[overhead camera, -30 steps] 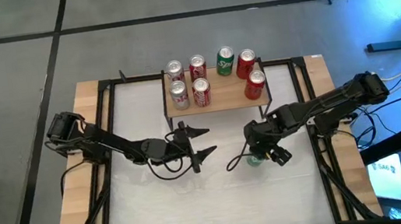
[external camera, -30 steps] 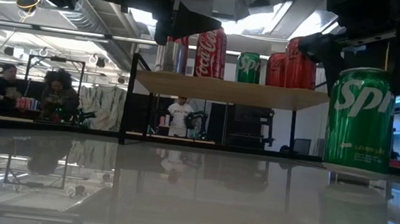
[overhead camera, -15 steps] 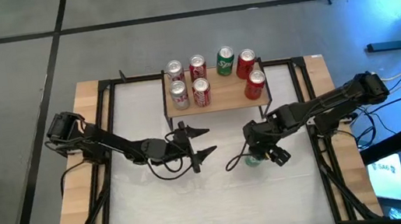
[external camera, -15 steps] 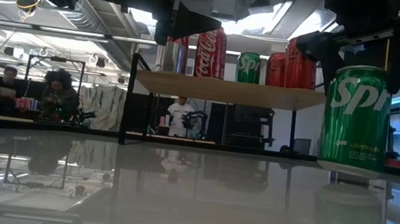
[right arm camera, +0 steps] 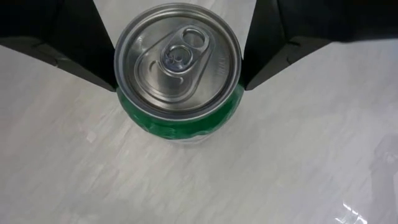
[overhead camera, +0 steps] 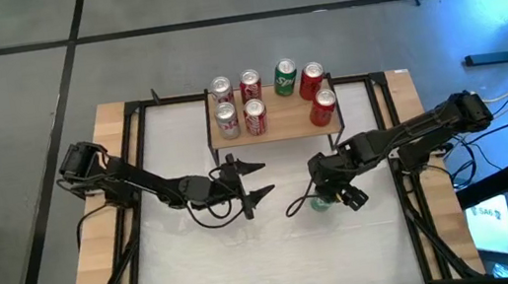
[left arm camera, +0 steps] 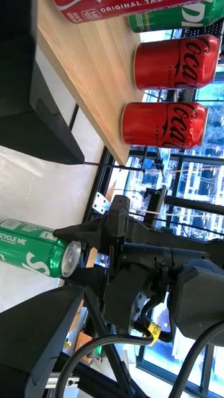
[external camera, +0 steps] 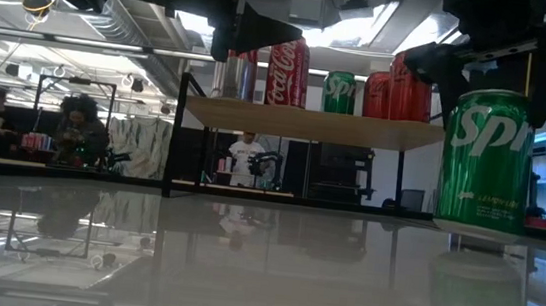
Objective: Place canned beverage on shelf
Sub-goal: Put the green soda can aligned with the other green soda can on the shelf
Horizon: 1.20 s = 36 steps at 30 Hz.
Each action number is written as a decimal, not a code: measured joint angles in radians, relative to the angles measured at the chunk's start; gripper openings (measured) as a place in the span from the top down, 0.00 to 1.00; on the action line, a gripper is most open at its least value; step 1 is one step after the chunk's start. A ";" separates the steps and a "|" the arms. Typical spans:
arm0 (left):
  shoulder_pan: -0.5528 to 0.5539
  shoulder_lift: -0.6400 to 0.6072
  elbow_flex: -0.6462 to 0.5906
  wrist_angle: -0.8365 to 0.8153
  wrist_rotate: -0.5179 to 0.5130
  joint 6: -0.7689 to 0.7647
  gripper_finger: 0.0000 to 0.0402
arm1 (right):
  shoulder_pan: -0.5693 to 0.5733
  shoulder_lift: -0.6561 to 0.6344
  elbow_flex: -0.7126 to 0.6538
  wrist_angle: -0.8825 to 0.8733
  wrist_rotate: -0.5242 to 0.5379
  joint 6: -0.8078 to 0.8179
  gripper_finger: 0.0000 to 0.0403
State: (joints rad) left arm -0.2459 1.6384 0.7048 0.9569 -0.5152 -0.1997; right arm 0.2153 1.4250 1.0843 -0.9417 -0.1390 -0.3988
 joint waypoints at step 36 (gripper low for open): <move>0.000 0.000 0.000 0.000 0.000 0.000 0.19 | 0.000 -0.014 0.148 -0.157 -0.015 0.140 0.04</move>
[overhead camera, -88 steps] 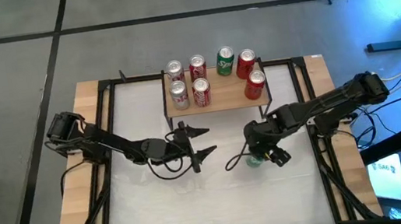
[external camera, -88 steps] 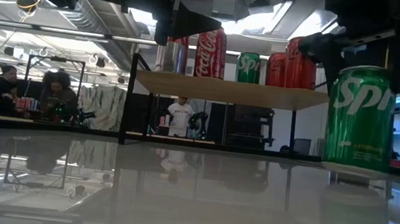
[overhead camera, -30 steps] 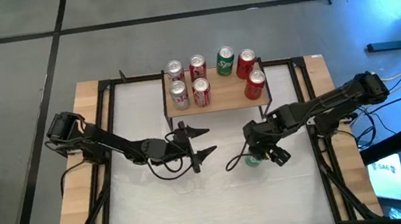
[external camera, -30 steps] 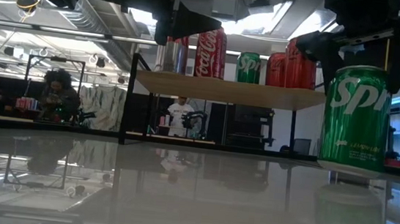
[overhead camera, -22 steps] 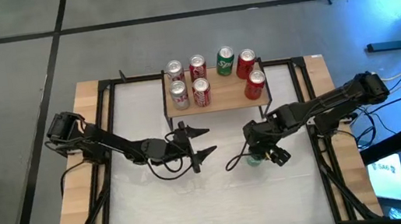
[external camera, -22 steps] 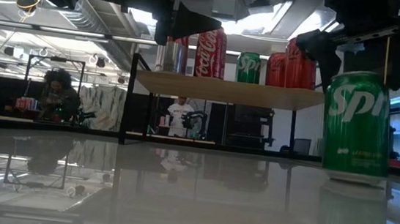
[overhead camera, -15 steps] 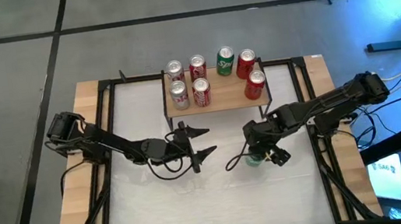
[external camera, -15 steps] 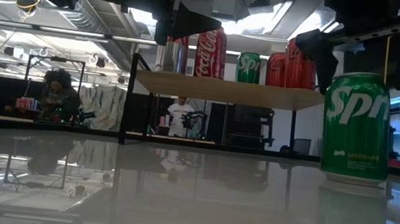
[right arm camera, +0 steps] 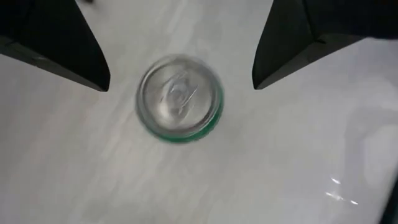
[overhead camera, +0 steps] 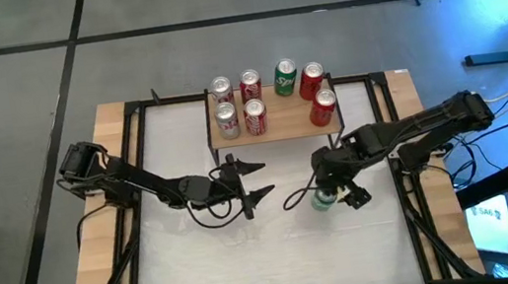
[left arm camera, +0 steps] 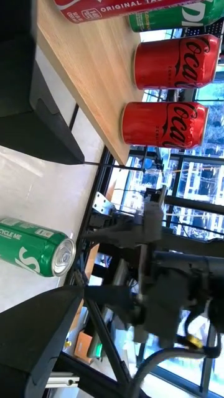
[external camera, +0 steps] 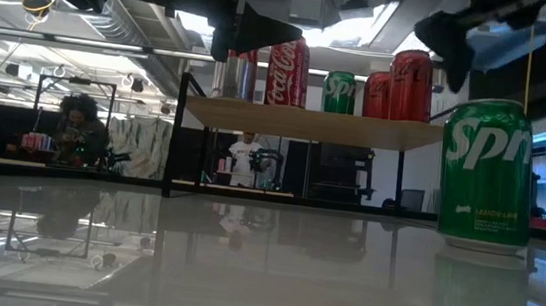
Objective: Place canned beverage on shelf
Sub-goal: Put the green soda can aligned with the other green soda can on the shelf
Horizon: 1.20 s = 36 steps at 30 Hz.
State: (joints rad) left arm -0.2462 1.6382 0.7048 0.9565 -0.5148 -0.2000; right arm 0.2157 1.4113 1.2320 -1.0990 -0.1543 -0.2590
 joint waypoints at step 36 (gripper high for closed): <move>0.000 0.000 0.000 0.000 0.000 -0.007 0.19 | 0.236 -0.551 -0.535 0.606 0.372 0.701 0.04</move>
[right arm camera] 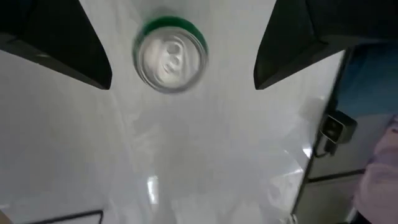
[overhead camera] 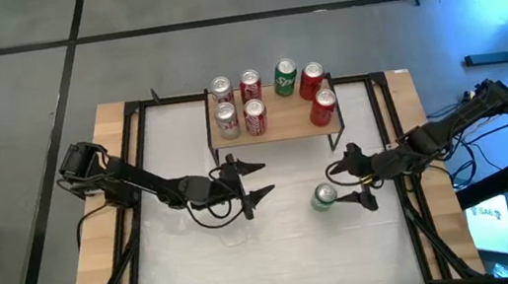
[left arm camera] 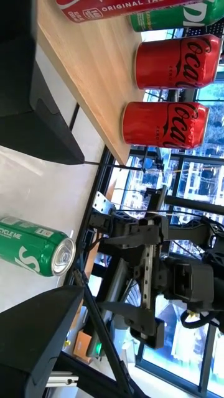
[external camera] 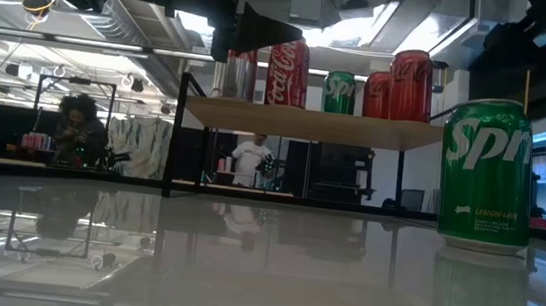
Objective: Place canned beverage on shelf
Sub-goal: Put the green soda can aligned with the other green soda can on the shelf
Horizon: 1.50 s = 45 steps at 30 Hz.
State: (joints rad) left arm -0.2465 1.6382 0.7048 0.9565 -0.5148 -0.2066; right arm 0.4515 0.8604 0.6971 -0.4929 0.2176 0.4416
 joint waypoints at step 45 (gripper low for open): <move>0.000 0.000 0.000 0.000 0.000 0.000 0.19 | 0.000 0.352 0.000 0.023 0.052 -0.028 0.12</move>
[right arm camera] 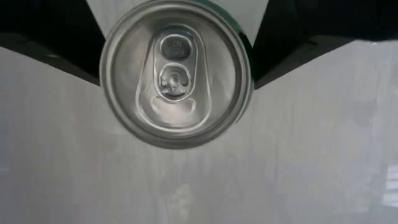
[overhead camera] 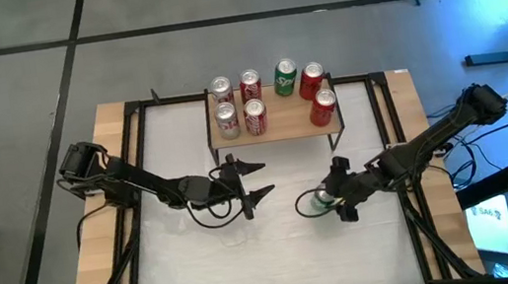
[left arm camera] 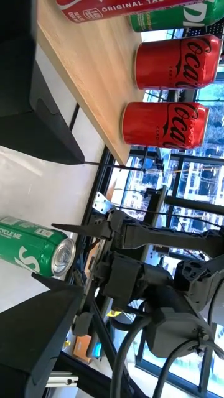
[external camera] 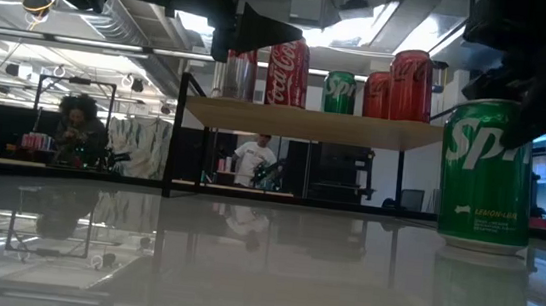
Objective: Place canned beverage on shelf
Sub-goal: Put the green soda can aligned with the other green soda can on the shelf
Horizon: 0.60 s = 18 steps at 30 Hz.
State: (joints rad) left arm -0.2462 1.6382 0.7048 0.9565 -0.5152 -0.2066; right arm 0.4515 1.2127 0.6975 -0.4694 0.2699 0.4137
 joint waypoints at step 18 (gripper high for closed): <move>0.000 0.000 0.000 0.000 0.000 0.000 0.19 | -0.035 0.003 0.157 -0.027 -0.044 -0.035 0.27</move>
State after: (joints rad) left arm -0.2462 1.6383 0.7048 0.9565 -0.5152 -0.2065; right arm 0.4166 1.2156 0.8543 -0.4964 0.2261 0.3788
